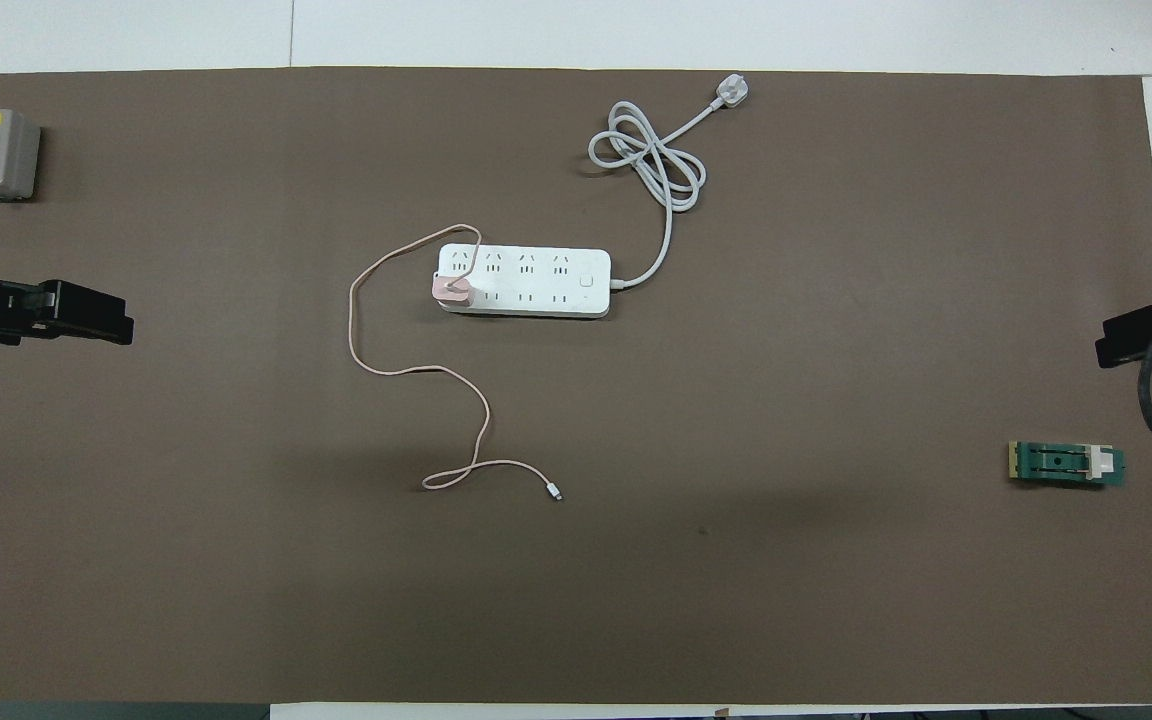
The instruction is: Plug charger into power strip
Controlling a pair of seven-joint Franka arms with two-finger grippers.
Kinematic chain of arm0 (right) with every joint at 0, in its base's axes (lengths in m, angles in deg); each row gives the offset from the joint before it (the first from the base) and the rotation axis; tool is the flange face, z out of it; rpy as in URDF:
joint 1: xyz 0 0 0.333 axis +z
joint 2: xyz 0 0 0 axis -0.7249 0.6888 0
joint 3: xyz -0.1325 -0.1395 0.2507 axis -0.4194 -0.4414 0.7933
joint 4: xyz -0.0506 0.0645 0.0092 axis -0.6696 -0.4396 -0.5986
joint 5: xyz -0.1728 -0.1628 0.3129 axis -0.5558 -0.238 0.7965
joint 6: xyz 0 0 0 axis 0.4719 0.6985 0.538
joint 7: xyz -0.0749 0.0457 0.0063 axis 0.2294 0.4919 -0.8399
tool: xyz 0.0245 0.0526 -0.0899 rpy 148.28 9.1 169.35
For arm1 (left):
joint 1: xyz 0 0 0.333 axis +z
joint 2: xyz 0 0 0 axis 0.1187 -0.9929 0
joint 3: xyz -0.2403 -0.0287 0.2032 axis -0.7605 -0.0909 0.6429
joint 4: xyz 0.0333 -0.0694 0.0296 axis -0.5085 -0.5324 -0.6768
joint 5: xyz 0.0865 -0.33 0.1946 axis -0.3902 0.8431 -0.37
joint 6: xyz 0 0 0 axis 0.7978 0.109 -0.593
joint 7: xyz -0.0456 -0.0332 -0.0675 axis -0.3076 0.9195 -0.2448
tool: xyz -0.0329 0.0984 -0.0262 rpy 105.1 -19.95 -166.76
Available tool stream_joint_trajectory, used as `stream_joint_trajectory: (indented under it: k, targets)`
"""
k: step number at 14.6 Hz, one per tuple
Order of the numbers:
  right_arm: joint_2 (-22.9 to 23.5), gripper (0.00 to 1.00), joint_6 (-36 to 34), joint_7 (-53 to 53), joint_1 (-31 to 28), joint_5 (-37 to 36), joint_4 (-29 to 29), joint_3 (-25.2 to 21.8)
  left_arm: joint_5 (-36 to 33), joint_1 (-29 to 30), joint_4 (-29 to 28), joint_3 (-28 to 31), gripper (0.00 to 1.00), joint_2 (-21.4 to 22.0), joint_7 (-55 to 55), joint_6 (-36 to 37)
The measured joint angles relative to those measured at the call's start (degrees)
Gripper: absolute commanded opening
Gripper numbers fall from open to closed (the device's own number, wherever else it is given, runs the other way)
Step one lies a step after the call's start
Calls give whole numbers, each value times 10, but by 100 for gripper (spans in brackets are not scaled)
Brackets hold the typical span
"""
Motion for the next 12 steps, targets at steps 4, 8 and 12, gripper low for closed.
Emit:
stream_joint_trajectory:
  k: [4,8,12]
  targets:
    - [0,100,0,0,0,0,0,0,1,-2,-1,-1,100,0,2,0]
    - [0,100,0,0,0,0,0,0,1,-3,-2,-2,100,0,-3,0]
    - [0,100,0,0,0,0,0,0,1,-3,-2,-1,100,0,-3,0]
